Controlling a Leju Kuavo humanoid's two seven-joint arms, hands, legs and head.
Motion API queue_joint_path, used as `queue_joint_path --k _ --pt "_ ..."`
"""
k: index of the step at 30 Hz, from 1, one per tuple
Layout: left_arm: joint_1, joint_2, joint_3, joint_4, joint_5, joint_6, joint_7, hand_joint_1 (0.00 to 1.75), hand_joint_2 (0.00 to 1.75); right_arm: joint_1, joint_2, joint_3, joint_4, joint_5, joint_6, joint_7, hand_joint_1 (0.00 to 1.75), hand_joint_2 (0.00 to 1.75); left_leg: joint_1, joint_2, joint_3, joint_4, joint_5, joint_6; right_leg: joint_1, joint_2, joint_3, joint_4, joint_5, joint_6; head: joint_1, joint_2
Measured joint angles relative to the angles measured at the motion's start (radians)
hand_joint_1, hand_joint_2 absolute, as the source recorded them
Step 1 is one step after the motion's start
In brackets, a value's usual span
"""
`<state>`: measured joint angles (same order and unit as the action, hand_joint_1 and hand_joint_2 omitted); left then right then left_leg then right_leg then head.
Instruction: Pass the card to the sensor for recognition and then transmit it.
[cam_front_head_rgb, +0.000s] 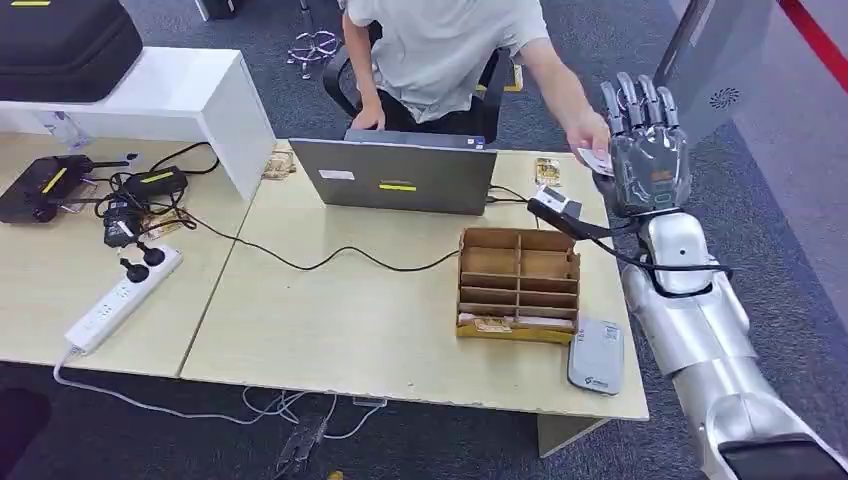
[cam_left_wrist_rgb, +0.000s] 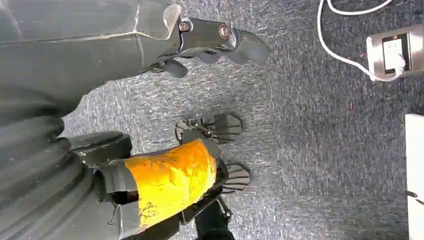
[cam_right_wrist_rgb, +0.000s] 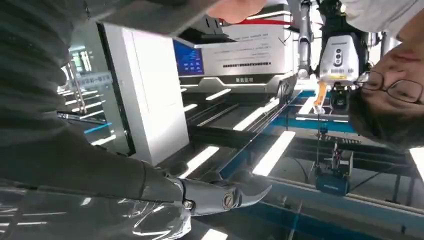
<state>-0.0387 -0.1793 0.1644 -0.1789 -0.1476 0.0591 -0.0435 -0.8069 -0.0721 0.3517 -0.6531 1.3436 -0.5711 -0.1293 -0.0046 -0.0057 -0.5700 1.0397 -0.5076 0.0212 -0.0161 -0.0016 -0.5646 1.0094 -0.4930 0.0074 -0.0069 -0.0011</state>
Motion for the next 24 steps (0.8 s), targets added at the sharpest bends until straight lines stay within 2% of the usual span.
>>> queue_joint_path --k 8,24 --pt "0.000 -0.001 0.000 0.000 0.000 -0.017 0.002 0.00 1.75 0.017 0.000 0.021 -0.028 -0.067 0.019 -0.011 1.75 1.75 0.000 0.000 0.000 0.000 0.000 0.000 0.000 0.000 0.000 0.000 0.000 0.000 0.000 0.000" --pt "0.000 -0.004 0.000 0.000 -0.005 -0.039 -0.003 0.00 1.75 0.023 0.000 0.042 -0.057 -0.104 0.021 -0.015 1.75 1.75 0.000 0.000 0.000 0.000 0.000 0.000 0.000 0.000 0.000 0.000 0.000 0.000 0.000 0.000"
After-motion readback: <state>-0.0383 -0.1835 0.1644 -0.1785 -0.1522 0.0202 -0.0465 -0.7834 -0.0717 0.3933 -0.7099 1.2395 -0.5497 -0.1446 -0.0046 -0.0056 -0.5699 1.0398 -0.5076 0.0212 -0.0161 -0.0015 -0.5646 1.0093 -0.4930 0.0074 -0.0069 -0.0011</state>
